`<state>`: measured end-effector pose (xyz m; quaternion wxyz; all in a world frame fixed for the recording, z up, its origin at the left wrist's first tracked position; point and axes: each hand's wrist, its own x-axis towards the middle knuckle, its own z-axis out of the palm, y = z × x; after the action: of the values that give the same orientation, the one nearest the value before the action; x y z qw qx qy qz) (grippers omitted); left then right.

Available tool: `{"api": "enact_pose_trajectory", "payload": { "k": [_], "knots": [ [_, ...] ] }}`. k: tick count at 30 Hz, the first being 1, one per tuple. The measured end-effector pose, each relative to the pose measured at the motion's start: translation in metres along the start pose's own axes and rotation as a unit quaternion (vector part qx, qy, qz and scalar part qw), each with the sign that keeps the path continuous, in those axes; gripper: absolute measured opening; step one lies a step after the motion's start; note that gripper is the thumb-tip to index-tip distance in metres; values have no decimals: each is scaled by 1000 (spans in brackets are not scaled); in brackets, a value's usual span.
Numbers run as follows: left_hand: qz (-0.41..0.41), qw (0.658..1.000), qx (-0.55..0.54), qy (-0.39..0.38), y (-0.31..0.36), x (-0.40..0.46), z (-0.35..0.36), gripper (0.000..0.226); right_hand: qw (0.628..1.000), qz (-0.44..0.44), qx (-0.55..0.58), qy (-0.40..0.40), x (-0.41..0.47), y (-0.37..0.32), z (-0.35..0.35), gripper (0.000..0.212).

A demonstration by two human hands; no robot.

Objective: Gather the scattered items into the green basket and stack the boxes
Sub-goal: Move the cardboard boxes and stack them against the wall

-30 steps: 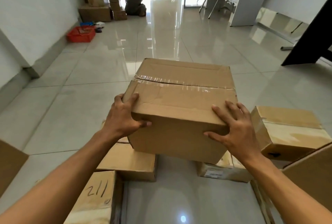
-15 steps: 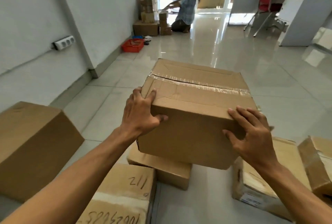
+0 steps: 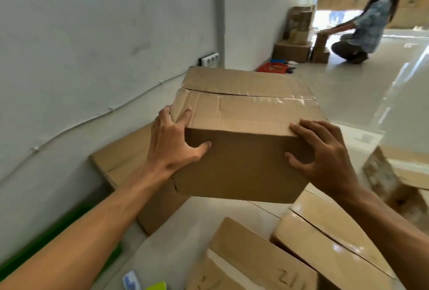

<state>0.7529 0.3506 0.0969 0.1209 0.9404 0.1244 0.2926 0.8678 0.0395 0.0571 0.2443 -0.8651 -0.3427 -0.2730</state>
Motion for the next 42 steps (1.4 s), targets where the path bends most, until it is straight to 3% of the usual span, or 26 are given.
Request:
{"api": "enact_pose_trajectory", "payload": {
  "k": [7,11,15,19,23,26,30,33,36,42],
  "knots": [
    [-125,983,54,123,-152,7,-46,101,992,-84,93,-11,116,-116,132,62],
    [-144,981,58,116,-207,-5,-51,100,994,-21,72,-74,137,-174,193,86],
    [-133,983,40,117,-207,7,-54,95,993,7,18,-114,148,-169,199,94],
    [-143,974,72,163,-197,-11,-47,93,984,41,33,-167,155,-174,196,105],
    [-225,946,84,217,-193,-14,-45,84,954,21,15,-299,146,-202,201,113],
    [-237,945,98,203,-190,-11,-47,79,970,21,23,-243,116,-217,205,100],
    [-203,950,164,171,-190,-20,-51,85,987,55,38,-143,91,-205,189,72],
    [-127,964,178,154,-177,-28,-54,96,989,32,12,-143,74,-187,169,74],
    [-26,986,145,82,-148,-34,-51,98,989,15,16,-146,56,-169,143,78],
    [64,997,37,-28,-71,-55,-51,90,986,49,63,-144,4,-139,73,86]
  ]
}}
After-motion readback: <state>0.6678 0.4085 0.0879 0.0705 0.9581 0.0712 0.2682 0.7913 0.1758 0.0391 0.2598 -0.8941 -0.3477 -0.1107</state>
